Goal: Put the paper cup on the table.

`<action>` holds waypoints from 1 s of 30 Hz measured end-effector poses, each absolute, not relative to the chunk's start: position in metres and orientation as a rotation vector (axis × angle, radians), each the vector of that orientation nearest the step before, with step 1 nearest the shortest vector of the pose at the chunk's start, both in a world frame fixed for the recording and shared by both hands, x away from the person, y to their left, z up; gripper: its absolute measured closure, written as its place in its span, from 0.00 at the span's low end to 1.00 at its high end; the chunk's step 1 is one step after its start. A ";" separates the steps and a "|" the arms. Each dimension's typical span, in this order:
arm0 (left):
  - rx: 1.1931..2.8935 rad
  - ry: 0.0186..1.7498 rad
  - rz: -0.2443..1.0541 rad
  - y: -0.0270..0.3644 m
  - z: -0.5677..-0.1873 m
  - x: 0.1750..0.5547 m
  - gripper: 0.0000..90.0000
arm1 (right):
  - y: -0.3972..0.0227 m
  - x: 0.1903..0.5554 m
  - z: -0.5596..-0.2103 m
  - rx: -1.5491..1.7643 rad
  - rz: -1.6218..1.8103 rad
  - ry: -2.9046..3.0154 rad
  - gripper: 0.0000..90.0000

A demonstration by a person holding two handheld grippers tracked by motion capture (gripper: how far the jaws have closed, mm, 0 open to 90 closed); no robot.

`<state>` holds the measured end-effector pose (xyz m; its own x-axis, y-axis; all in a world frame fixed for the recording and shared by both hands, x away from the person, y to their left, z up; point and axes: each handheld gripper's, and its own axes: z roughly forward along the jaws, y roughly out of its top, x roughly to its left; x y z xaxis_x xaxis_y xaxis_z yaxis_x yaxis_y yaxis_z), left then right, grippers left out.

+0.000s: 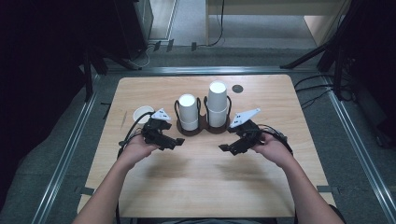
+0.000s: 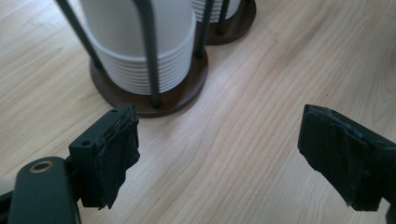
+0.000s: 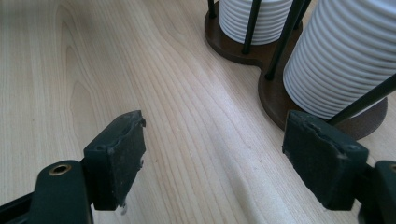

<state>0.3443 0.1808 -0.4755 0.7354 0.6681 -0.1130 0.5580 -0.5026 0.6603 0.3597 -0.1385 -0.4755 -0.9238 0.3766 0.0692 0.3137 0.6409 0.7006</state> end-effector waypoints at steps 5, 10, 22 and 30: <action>2.255 0.900 0.199 0.172 -0.480 0.343 0.14 | -0.138 0.359 -0.476 0.580 1.156 2.772 0.24; 2.262 0.878 0.183 0.166 -0.480 0.344 0.14 | -0.140 0.356 -0.477 0.585 1.144 2.770 0.24; 2.297 0.803 0.177 0.142 -0.481 0.340 0.14 | -0.146 0.350 -0.476 0.601 1.141 2.752 0.24; 2.312 0.742 0.169 0.125 -0.480 0.334 0.14 | -0.144 0.348 -0.477 0.588 1.133 2.764 0.24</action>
